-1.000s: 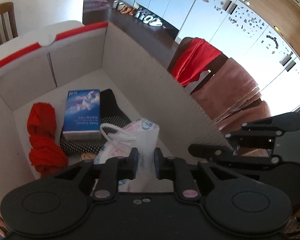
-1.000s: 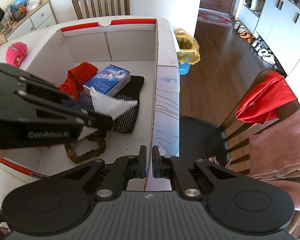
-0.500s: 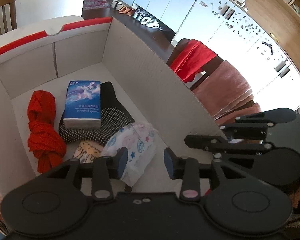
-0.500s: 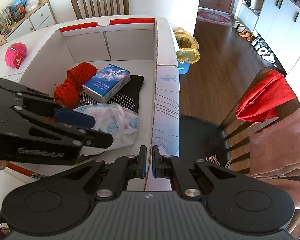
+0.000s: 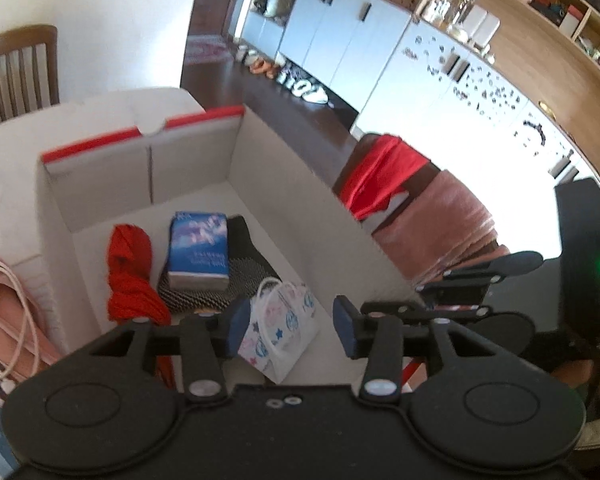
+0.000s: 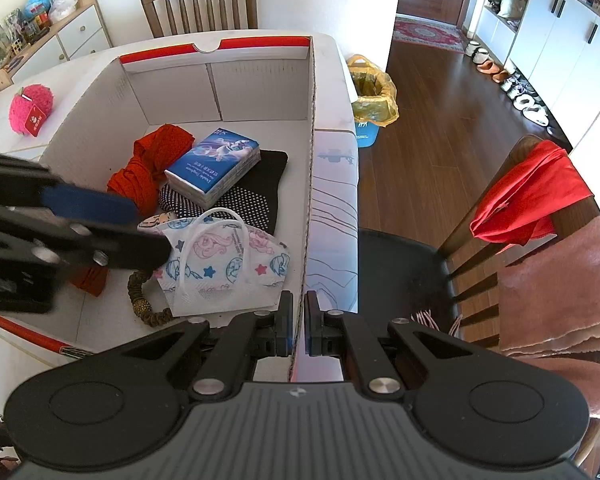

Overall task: Organize objects
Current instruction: 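Open the left gripper to release the printed bag in the box, then move the left gripper to the white cable and grasp it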

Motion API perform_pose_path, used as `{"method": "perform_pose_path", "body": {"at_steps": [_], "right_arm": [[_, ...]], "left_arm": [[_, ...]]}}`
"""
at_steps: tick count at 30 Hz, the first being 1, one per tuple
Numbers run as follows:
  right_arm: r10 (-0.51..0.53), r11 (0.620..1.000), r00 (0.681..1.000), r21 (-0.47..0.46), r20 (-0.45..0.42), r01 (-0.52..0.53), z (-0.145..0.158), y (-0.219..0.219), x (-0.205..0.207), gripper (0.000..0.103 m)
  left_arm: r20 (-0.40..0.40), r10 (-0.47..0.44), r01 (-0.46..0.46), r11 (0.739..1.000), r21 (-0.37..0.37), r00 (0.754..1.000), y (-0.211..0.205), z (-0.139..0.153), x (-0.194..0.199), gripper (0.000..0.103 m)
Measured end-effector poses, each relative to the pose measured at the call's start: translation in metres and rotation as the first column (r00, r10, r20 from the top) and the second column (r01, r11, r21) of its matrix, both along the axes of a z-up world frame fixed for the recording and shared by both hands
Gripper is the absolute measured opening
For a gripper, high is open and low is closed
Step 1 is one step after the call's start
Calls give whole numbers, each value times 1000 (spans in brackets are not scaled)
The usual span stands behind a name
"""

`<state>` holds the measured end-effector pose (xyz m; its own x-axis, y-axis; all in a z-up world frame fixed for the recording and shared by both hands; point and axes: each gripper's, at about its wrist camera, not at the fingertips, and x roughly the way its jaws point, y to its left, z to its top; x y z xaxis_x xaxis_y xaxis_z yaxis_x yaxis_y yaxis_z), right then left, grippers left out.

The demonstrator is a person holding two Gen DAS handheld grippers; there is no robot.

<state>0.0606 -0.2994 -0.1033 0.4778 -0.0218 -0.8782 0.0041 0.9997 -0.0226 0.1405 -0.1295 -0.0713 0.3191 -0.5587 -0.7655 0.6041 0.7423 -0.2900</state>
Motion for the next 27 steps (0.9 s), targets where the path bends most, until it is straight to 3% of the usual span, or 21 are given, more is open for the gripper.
{"method": "perform_pose_path", "body": {"at_steps": [15, 27], "right_arm": [[5, 1000, 1000, -19, -7, -5, 2, 1, -1, 5], [-2, 999, 1000, -37, -11, 2, 5, 3, -1, 5]], "left_arm": [[99, 203, -203, 979, -13, 974, 73, 33, 2, 65], [124, 389, -395, 918, 26, 913, 136, 23, 16, 98]]}}
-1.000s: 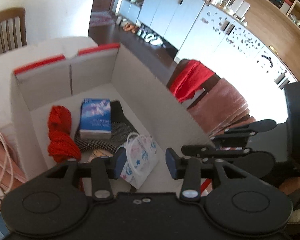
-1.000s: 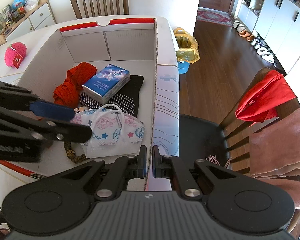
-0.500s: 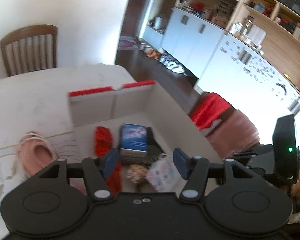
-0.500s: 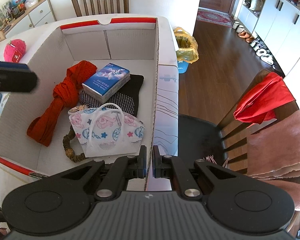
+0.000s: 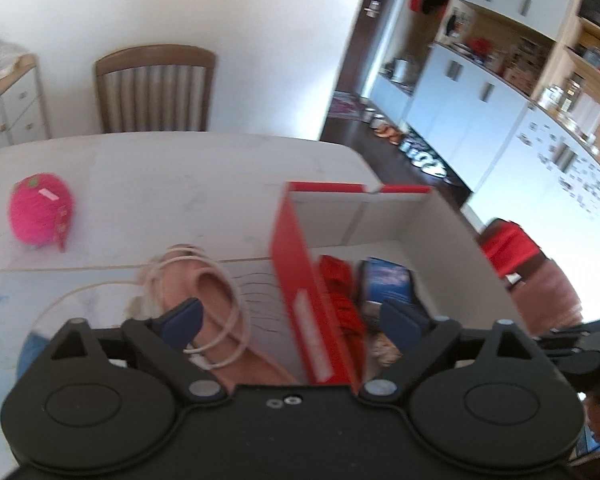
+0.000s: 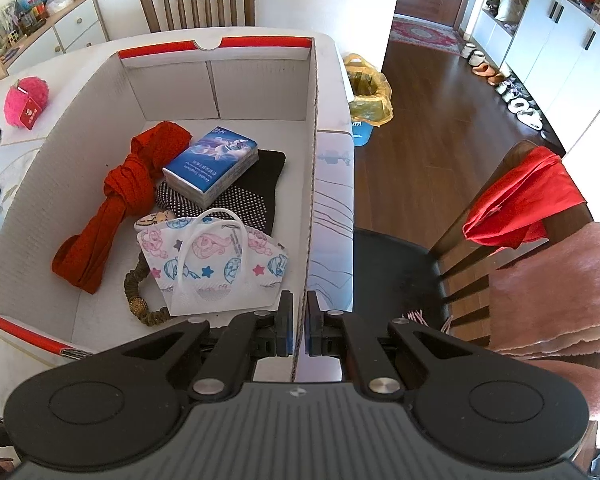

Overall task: Organize objects
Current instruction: 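Move the left gripper to the white cable and grasp it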

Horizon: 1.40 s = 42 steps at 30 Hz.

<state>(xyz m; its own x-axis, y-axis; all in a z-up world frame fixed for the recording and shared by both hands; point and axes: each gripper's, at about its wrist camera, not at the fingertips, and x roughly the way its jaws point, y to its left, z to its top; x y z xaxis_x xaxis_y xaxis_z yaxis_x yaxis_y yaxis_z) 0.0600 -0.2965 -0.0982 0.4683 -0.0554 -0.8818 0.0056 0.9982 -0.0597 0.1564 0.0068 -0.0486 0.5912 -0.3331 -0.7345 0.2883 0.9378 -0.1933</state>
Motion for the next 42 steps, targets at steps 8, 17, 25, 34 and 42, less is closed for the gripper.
{"method": "perform_pose_path", "body": {"at_steps": [8, 17, 25, 34, 42], "right_arm": [[-6, 1000, 1000, -18, -11, 6, -1, 3, 2, 5], [-11, 999, 1000, -32, -27, 11, -3, 6, 3, 5], [-17, 999, 999, -35, -33, 16, -4, 7, 3, 5], [-20, 999, 999, -40, -42, 18, -7, 8, 3, 5], [-20, 999, 999, -45, -49, 18, -8, 8, 3, 5]], "left_arm": [[32, 58, -62, 992, 110, 998, 15, -27, 18, 101], [-42, 139, -131, 979, 154, 989, 41, -67, 39, 101], [-79, 264, -254, 960, 117, 961, 82, -81, 50, 99], [-134, 282, -268, 956, 117, 950, 84, -100, 59, 91], [-164, 274, -261, 961, 97, 948, 77, -111, 67, 80]]}}
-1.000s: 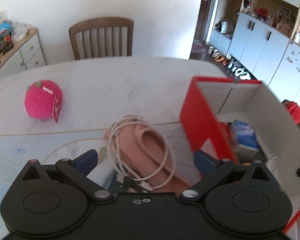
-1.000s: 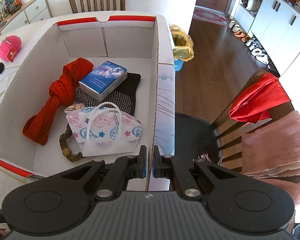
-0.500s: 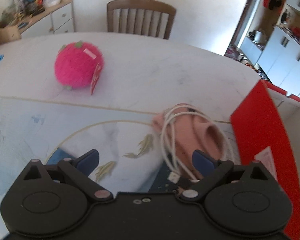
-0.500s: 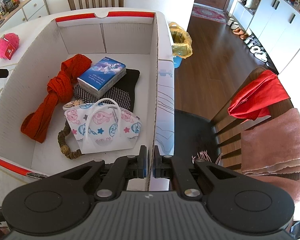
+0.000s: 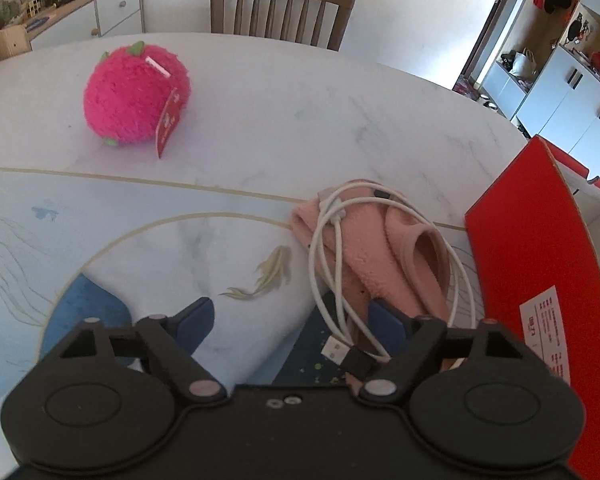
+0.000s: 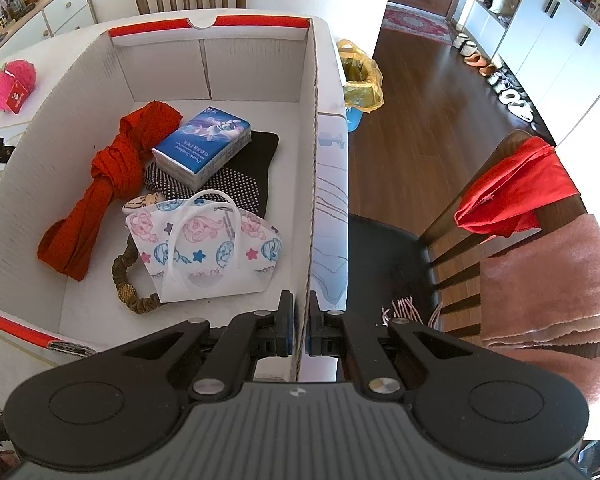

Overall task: Organize objects
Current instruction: 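Move the left gripper to the white cable and grasp it, then lift the white cable and carry it over the box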

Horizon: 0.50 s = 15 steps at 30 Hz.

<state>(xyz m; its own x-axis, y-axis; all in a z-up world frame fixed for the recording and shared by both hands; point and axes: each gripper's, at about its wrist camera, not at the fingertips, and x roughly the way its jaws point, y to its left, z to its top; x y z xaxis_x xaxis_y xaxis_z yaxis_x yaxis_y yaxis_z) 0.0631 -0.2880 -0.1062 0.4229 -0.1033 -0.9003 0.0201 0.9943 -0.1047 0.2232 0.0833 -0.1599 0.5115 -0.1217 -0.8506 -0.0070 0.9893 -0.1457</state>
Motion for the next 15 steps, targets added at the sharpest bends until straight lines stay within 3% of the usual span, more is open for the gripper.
{"method": "perform_pose_path", "body": {"at_steps": [6, 9, 11, 15], "right_arm": [[-1, 1000, 1000, 2, -3, 1, -1, 0, 0, 5], [-3, 1000, 1000, 5, -7, 3, -2, 0, 0, 5], [-3, 1000, 1000, 7, -8, 3, -2, -1, 0, 5], [-4, 1000, 1000, 7, -8, 4, -2, -1, 0, 5]], "left_arm": [[-2, -5, 5, 999, -34, 1000, -1, -4, 5, 72], [3, -25, 25, 998, -61, 1000, -3, -2, 6, 51], [2, -40, 40, 995, -87, 999, -5, -1, 6, 32], [11, -56, 56, 993, -107, 998, -8, 1, 4, 17]]}}
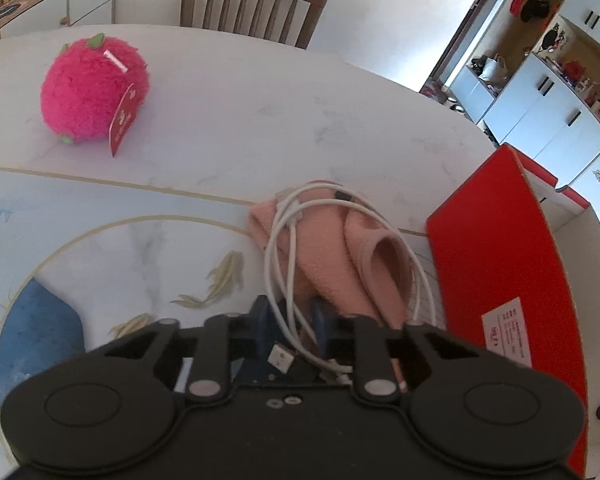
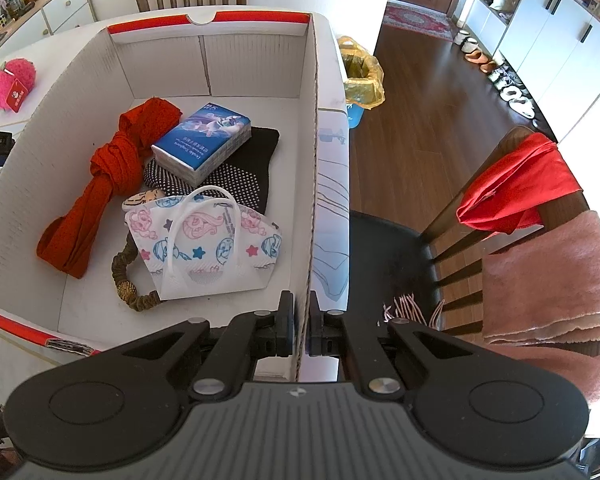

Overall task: Organize objects
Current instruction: 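Lift the white cable and carry it over the box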

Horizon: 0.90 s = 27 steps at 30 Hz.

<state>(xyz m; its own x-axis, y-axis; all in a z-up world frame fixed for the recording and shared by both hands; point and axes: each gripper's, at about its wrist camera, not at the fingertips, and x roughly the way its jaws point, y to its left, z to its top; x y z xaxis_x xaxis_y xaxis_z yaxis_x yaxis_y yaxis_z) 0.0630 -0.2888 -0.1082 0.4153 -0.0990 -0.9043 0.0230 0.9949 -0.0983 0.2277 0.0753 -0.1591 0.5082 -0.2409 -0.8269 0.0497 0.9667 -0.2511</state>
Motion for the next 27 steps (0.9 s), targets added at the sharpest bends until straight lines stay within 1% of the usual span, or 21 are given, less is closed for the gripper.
{"method": "perform_pose_path", "body": {"at_steps": [1, 2, 8, 17, 27], "right_arm": [[1, 1000, 1000, 1, 0, -1, 0, 0, 0, 5], [1, 1000, 1000, 0, 0, -1, 0, 0, 0, 5], [-2, 1000, 1000, 3, 1, 2, 0, 0, 0, 5], [-4, 1000, 1000, 12, 13, 4, 2, -2, 1, 5], [7, 1000, 999, 17, 31, -7, 3, -2, 0, 5]], "left_arm": [[6, -1, 1, 1000, 0, 1000, 0, 1, -1, 11], [12, 0, 0, 1000, -5, 1000, -1, 3, -1, 8], [60, -1, 2, 1000, -6, 998, -2, 20, -9, 2], [129, -45, 45, 999, 1, 991, -14, 58, -27, 1], [196, -102, 100, 995, 21, 975, -32, 104, -53, 1]]}}
